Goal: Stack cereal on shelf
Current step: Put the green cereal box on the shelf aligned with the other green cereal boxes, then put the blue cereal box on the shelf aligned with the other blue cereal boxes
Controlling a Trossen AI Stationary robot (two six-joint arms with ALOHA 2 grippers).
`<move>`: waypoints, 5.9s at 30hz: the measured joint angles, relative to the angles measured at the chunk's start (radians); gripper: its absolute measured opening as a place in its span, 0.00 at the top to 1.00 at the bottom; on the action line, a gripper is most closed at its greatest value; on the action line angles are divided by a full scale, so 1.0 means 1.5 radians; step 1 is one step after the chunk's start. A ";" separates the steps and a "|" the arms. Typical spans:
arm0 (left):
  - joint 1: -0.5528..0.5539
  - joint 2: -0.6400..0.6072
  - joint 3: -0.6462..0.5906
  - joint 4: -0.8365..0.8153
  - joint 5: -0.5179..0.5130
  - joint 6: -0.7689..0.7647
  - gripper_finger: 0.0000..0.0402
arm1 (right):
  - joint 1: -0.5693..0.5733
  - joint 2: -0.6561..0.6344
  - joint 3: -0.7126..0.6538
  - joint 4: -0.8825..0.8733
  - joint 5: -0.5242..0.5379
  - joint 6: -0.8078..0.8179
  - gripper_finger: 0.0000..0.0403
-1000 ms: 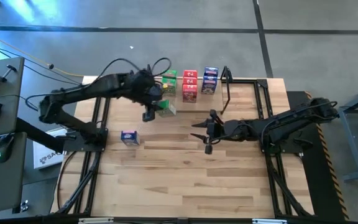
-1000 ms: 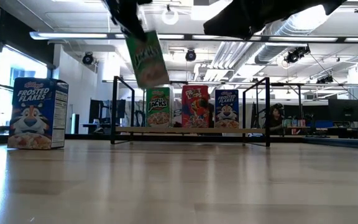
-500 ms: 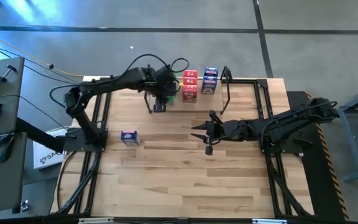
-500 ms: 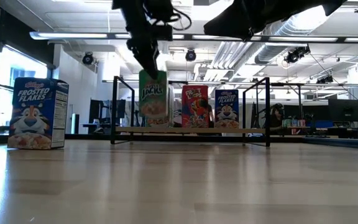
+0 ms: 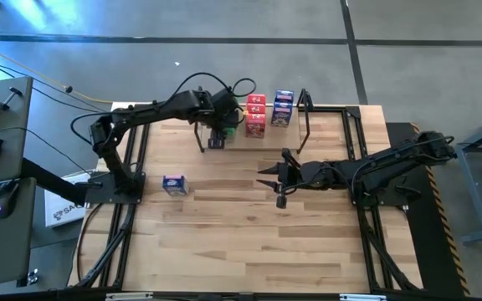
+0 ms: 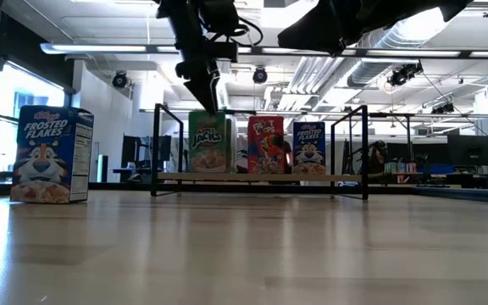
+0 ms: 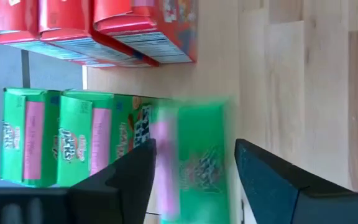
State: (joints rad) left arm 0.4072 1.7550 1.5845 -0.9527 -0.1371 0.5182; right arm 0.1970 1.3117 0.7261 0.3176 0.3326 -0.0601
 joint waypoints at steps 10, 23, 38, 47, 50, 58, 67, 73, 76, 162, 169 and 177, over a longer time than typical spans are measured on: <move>0.001 -0.002 0.000 0.024 -0.012 0.020 0.43 | 0.000 0.000 0.000 0.000 -0.002 0.006 0.75; -0.032 -0.055 0.010 -0.103 -0.071 -0.065 0.70 | 0.000 0.000 0.000 -0.005 -0.002 0.007 0.75; -0.032 -0.018 -0.001 -0.054 -0.086 -0.096 0.99 | 0.000 0.000 0.000 -0.006 -0.002 0.011 0.75; -0.035 -0.023 0.015 -0.070 -0.114 -0.088 0.99 | 0.000 0.000 0.000 -0.006 -0.007 0.012 0.75; -0.042 -0.027 0.042 -0.132 -0.088 -0.098 0.99 | 0.000 0.000 0.000 -0.007 -0.007 0.012 0.75; -0.052 -0.024 -0.003 -0.084 -0.062 -0.142 0.99 | 0.000 0.000 0.000 -0.008 -0.007 0.012 0.75; -0.040 -0.024 -0.016 -0.074 -0.055 -0.166 0.99 | 0.000 0.000 0.000 -0.010 -0.011 0.012 0.75; -0.041 -0.024 -0.049 -0.064 -0.056 -0.177 0.99 | 0.000 0.000 0.000 -0.010 -0.017 0.012 0.75; -0.041 -0.024 -0.055 -0.046 -0.075 -0.182 0.99 | 0.000 0.000 0.000 -0.010 -0.017 0.012 0.75; -0.325 -0.319 -0.424 -0.079 0.063 -0.499 0.73 | 0.031 0.000 -0.090 0.114 -0.094 0.045 0.75; -0.297 -0.310 -0.355 0.023 0.076 -0.471 0.75 | 0.039 -0.032 -0.090 0.085 -0.094 0.058 0.75; -0.283 -0.193 -0.227 0.069 0.084 -0.402 0.75 | 0.070 -0.089 -0.089 0.013 -0.029 0.068 0.75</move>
State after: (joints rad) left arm -0.0177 1.4647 1.2437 -0.8487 -0.0107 -0.0850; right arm 0.3022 1.1776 0.5922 0.3376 0.2889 0.0417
